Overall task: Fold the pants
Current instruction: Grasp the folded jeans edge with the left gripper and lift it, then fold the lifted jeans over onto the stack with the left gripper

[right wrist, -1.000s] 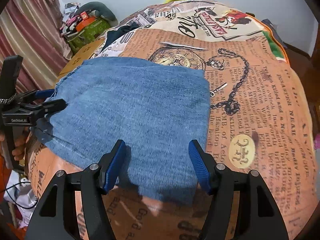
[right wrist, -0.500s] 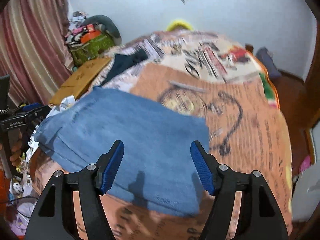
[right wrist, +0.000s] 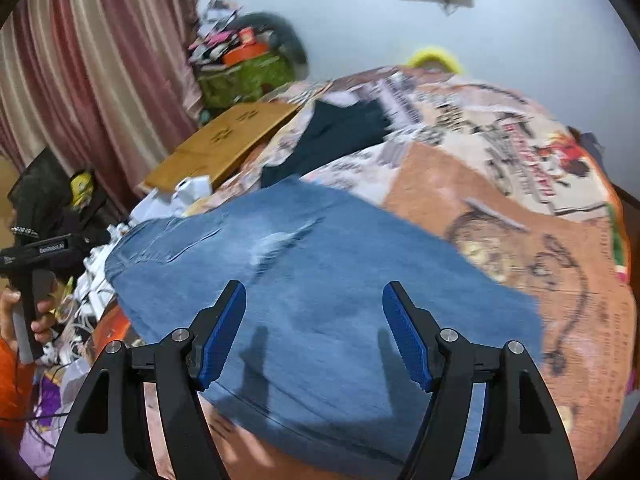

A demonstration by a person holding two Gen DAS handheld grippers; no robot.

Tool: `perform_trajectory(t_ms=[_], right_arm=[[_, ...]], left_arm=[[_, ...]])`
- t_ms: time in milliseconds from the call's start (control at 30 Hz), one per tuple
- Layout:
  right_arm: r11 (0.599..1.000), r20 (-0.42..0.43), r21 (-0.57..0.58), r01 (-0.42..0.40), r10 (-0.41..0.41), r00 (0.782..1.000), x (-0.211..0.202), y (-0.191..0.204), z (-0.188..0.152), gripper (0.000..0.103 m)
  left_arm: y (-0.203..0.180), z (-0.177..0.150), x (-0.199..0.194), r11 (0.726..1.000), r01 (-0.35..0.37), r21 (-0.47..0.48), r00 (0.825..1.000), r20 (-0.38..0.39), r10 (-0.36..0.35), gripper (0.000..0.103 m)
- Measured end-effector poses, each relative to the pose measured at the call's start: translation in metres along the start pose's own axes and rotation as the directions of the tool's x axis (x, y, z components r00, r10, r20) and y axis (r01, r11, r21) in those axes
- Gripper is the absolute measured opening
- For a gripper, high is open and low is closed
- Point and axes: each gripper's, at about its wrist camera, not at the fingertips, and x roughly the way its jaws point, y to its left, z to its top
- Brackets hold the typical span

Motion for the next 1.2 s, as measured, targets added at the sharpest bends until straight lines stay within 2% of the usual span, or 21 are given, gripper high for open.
perform_trajectory(t_ms=[100,200,300,367,533,600,667,767,833,867,900,1000,1133,1200], right_arm=[[1.0,-0.035,-0.007,-0.016,0.016,0.999,0.015,0.012,-0.002,0.067],[1.0,-0.074,-0.017,-0.017,0.015,0.997,0.029,0.02,-0.005,0.068],[0.998,-0.077,-0.056,0.016,-0.02,0.997,0.034,0.029,-0.009,0.072],[0.997,-0.084,-0.07,0.028,-0.034,0.996,0.034,0.032,-0.008,0.072],[0.998,-0.09,-0.061,0.027,-0.033,0.995,0.036,0.032,-0.008,0.073],[0.998,-0.087,-0.058,0.031,-0.036,0.996,0.037,0.032,-0.009,0.073],[0.998,-0.086,-0.058,0.034,-0.039,0.996,0.037,0.033,-0.009,0.073],[0.998,-0.088,-0.056,0.034,-0.038,0.995,0.038,0.033,-0.009,0.073],[0.998,-0.09,-0.055,0.034,-0.039,0.995,0.037,0.033,-0.009,0.073],[0.998,-0.089,-0.054,0.035,-0.04,0.995,0.037,0.033,-0.008,0.073],[0.998,-0.089,-0.054,0.035,-0.039,0.995,0.037,0.033,-0.008,0.072],[0.999,-0.077,-0.04,0.037,-0.04,0.996,0.031,0.031,-0.008,0.071],[0.999,-0.039,-0.012,0.04,-0.04,0.998,0.015,0.025,-0.009,0.07],[0.998,-0.006,0.007,0.056,-0.056,0.998,0.002,0.017,-0.01,0.07]], left_arm=[[0.023,-0.011,0.016,0.994,0.072,-0.083,0.994,-0.073,-0.078,0.103],[0.039,-0.024,0.03,0.975,0.146,-0.166,0.977,-0.13,-0.169,0.103],[0.049,-0.034,0.044,0.938,0.236,-0.255,0.943,-0.173,-0.284,0.103],[0.054,-0.039,0.052,0.906,0.285,-0.312,0.921,-0.174,-0.349,0.103],[0.059,-0.034,0.066,0.872,0.335,-0.358,0.896,-0.165,-0.412,0.103],[0.061,-0.028,0.071,0.864,0.347,-0.364,0.894,-0.15,-0.422,0.103],[0.062,-0.021,0.079,0.866,0.343,-0.363,0.901,-0.132,-0.413,0.1],[0.064,-0.014,0.089,0.878,0.309,-0.365,0.919,-0.122,-0.374,0.089],[0.063,-0.008,0.089,0.898,0.275,-0.344,0.938,-0.108,-0.329,0.068],[0.064,-0.006,0.087,0.911,0.246,-0.33,0.95,-0.103,-0.294,0.06],[0.062,-0.003,0.085,0.93,0.2,-0.308,0.965,-0.103,-0.242,0.047],[0.053,0.005,0.07,0.956,0.173,-0.238,0.979,-0.068,-0.194,0.033],[0.025,0.019,0.042,0.99,0.092,-0.107,0.996,0.006,-0.092,0.028],[0.011,0.027,0.028,0.996,0.068,-0.054,0.997,0.052,-0.065,0.026]])
